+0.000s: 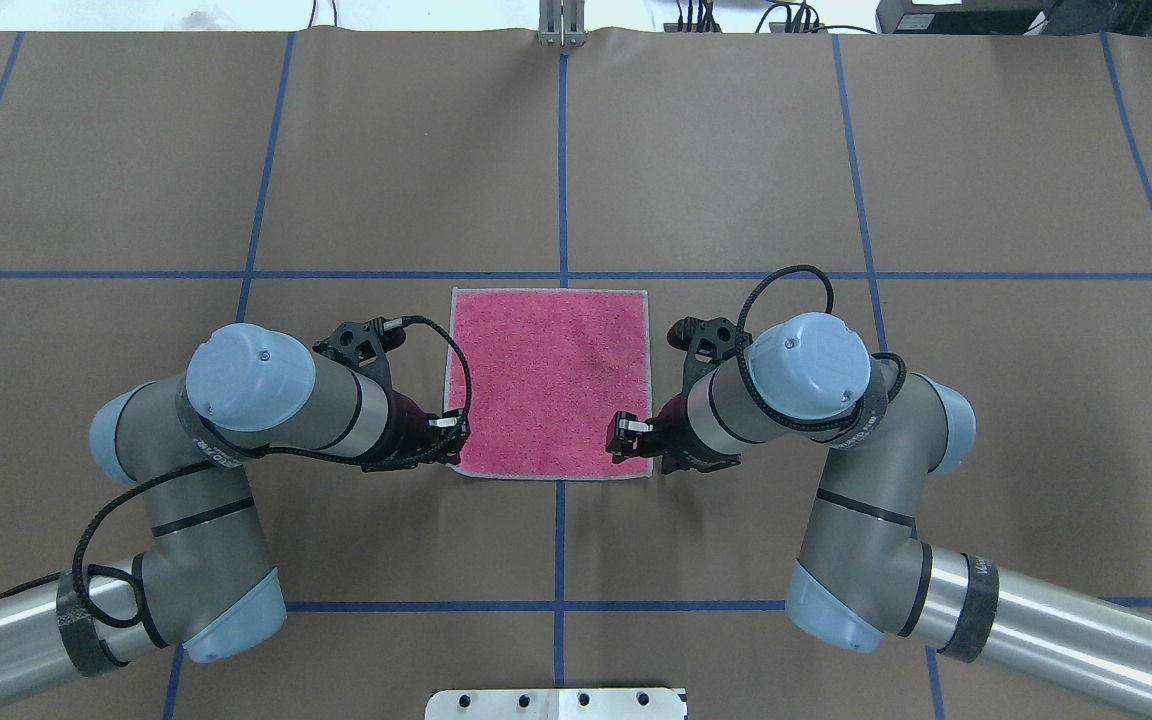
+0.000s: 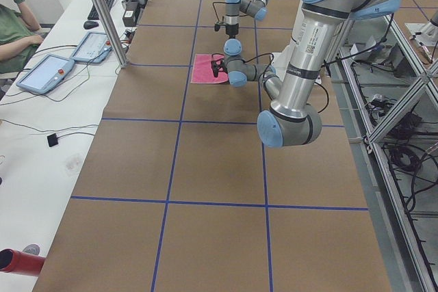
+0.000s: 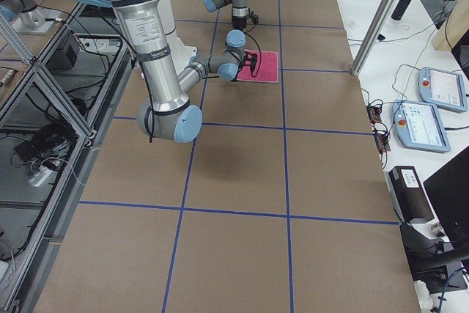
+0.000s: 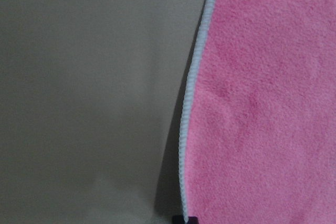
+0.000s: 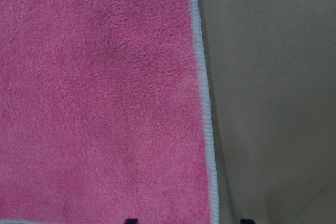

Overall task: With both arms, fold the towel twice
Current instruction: 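Lower the right gripper onto the towel edge nearest it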

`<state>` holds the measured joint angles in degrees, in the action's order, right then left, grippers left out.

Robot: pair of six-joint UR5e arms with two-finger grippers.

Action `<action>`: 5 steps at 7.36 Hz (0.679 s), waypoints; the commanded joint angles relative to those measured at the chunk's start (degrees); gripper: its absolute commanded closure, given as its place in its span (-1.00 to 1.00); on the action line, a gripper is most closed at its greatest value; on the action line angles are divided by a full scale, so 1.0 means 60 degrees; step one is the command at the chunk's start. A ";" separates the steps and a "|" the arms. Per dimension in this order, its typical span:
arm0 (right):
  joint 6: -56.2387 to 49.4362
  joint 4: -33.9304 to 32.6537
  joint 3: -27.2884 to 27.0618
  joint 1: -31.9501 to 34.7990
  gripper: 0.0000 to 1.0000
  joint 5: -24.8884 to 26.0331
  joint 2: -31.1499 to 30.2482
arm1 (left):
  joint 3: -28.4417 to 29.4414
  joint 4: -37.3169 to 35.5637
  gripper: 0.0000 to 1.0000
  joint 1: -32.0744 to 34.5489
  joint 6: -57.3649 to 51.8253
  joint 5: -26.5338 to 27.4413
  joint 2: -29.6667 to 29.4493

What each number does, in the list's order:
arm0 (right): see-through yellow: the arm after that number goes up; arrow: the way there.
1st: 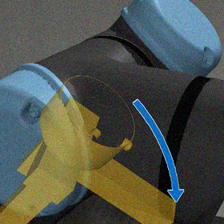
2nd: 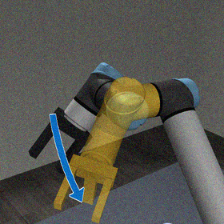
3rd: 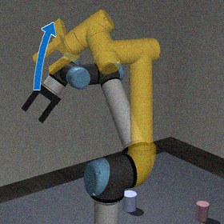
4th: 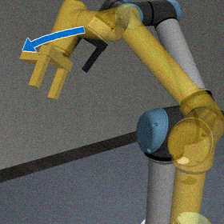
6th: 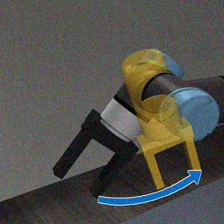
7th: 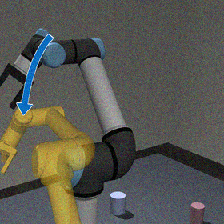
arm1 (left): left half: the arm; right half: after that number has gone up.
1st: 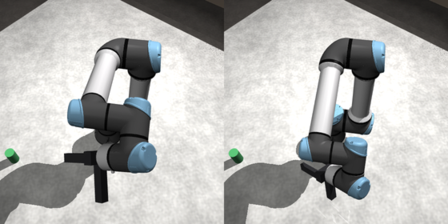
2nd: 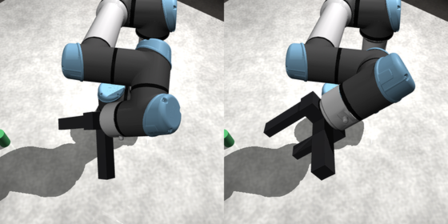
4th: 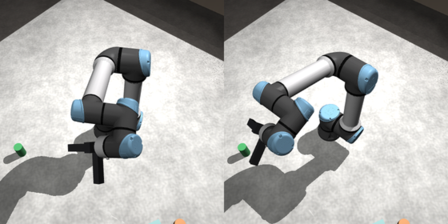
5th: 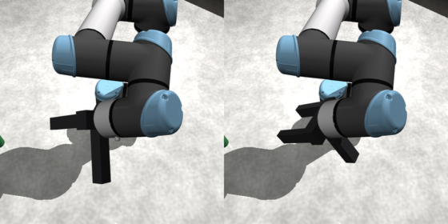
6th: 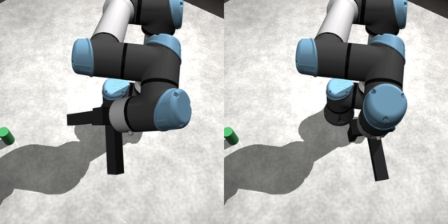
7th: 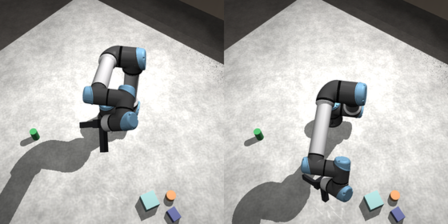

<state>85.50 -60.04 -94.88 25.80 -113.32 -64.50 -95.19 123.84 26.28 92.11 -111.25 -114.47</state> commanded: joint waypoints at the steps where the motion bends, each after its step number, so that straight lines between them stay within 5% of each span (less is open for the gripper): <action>1: 0.0002 0.0002 0.0110 -0.0022 -0.27 -0.0010 -0.0002 | -0.0014 0.0000 1.00 0.0000 0.0000 -0.0004 0.0006; 3: 0.0032 0.0002 0.0110 -0.0008 0.14 -0.0010 0.0013 | -0.0014 0.0000 1.00 0.0000 0.0000 -0.0004 0.0006; 4: 0.0003 0.0031 0.0096 -0.0022 0.99 -0.0010 -0.0002 | -0.0014 0.0000 1.00 0.0000 0.0000 0.0011 0.0006; 5: 0.0060 0.0017 0.0052 -0.0008 1.00 0.0005 -0.0002 | -0.0014 0.0000 1.00 0.0000 0.0000 -0.0004 0.0006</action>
<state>85.65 -59.93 -94.34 25.70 -113.36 -64.48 -95.27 123.84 26.28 92.11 -111.23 -114.43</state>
